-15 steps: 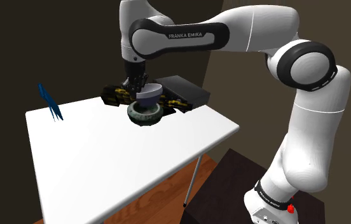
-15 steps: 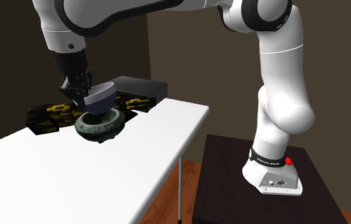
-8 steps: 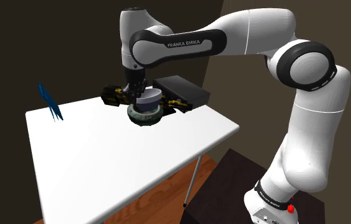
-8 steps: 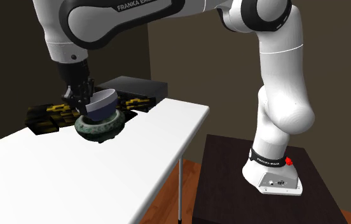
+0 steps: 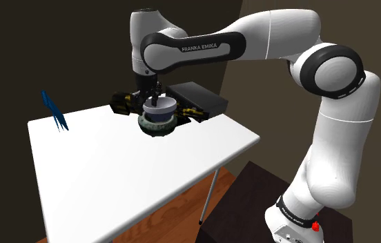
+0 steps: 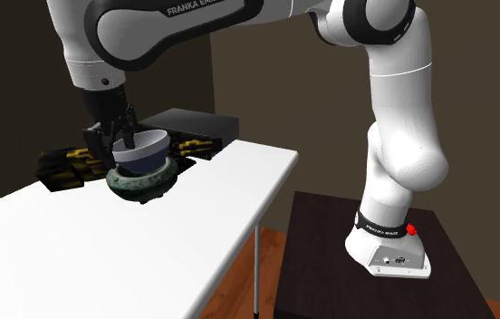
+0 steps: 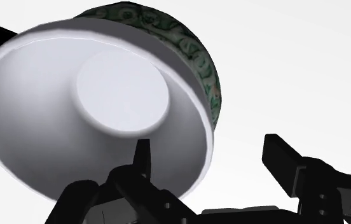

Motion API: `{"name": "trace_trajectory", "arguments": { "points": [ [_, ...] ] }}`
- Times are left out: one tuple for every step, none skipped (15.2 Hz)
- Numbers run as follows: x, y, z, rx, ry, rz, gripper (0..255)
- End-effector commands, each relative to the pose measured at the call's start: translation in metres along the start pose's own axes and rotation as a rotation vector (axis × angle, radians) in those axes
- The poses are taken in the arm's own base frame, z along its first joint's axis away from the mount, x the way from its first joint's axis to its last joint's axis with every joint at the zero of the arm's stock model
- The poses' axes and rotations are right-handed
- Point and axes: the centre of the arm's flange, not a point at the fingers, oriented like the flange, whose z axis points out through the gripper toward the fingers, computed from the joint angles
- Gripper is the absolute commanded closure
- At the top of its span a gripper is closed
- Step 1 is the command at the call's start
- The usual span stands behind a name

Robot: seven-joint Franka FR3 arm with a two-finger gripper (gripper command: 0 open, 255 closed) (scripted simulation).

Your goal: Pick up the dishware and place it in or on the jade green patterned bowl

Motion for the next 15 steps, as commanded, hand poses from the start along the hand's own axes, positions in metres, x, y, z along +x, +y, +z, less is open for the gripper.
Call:
{"name": "trace_trajectory", "arguments": {
  "points": [
    [0.000, 0.000, 0.000, 0.000, 0.000, 0.000, 0],
    [0.000, 0.000, 0.000, 0.000, 0.000, 0.000, 0],
    [0.000, 0.000, 0.000, 0.000, 0.000, 0.000, 0],
    [0.000, 0.000, -0.013, 0.000, 0.000, 0.000, 0],
    [0.000, 0.000, -0.026, 0.000, 0.000, 0.000, 0],
    [0.000, 0.000, -0.040, 0.000, 0.000, 0.000, 0],
    [0.000, 0.000, -0.050, 0.000, 0.000, 0.000, 0],
    [0.000, 0.000, -0.050, 0.000, 0.000, 0.000, 0],
    [0.000, 0.000, -0.050, 0.000, 0.000, 0.000, 0],
    [0.000, 0.000, -0.050, 0.000, 0.000, 0.000, 0],
    [0.000, 0.000, -0.050, 0.000, 0.000, 0.000, 0],
    [0.000, 0.000, -0.050, 0.000, 0.000, 0.000, 0],
    [0.000, 0.000, -0.050, 0.000, 0.000, 0.000, 0],
    [0.000, 0.000, -0.050, 0.000, 0.000, 0.000, 0],
    [0.000, 0.000, -0.050, 0.000, 0.000, 0.000, 0]
  ]
}}
